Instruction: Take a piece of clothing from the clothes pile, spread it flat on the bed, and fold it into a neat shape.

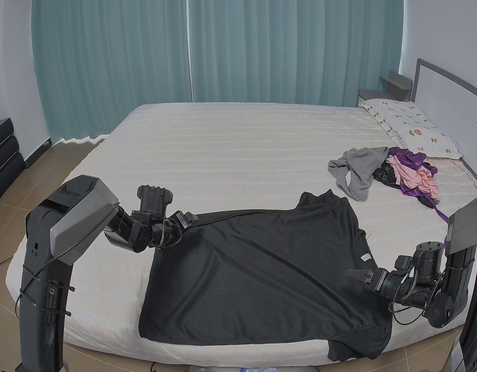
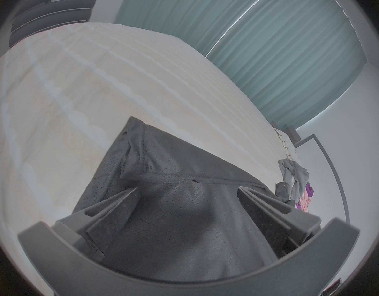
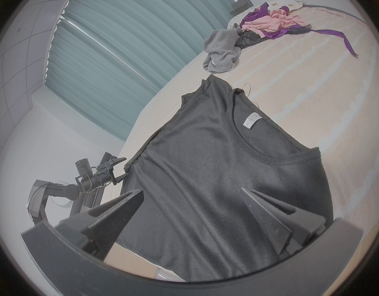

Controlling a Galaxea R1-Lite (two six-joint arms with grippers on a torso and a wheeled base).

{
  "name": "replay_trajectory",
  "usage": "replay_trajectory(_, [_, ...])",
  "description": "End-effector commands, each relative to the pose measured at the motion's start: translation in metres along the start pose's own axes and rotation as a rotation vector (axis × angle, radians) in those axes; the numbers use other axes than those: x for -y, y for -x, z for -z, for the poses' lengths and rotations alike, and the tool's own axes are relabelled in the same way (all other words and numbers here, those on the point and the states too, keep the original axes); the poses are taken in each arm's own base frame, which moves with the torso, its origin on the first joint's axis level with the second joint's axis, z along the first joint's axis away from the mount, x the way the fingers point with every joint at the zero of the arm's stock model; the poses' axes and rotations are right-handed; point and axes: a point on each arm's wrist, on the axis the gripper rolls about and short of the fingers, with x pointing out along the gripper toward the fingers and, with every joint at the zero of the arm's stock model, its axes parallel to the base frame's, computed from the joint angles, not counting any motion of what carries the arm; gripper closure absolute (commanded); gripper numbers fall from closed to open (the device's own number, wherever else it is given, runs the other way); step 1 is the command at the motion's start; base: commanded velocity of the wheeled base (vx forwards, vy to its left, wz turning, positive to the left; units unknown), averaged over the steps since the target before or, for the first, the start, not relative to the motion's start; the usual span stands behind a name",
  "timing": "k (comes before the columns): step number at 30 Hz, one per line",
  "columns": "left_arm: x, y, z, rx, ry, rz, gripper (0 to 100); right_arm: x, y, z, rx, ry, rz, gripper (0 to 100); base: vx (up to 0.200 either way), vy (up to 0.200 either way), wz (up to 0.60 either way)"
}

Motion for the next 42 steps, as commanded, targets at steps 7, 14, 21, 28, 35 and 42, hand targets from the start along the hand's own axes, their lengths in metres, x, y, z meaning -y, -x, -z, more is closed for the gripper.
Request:
replay_trajectory(7, [0.002,-0.038,-0.013,0.098,0.005,-0.009,0,0.002,-0.003,0.002,-0.003,0.008,0.004,0,0.000,0.000,0.00])
replay_trajectory(14, [0.004,-0.058,-0.055,0.317,0.085,0.004,0,0.001,-0.005,-0.001,0.010,0.009,0.000,0,0.000,0.000,0.00])
replay_trajectory(21, [-0.003,-0.043,-0.102,0.437,0.218,0.046,0,0.001,-0.005,-0.001,0.010,0.007,0.001,0,0.000,0.000,0.00])
replay_trajectory(28, [-0.019,-0.047,-0.098,0.341,0.196,-0.017,0,0.001,-0.005,-0.001,0.010,0.007,0.001,0,0.000,0.000,0.00])
replay_trajectory(35, [-0.023,-0.052,-0.085,0.225,0.145,-0.031,0,0.001,-0.005,-0.001,0.010,0.005,0.000,0,0.000,0.000,0.00])
replay_trajectory(42, [-0.027,-0.064,-0.073,0.199,0.128,-0.039,0,0.001,-0.006,-0.002,0.016,0.007,-0.003,0,0.000,0.000,0.00])
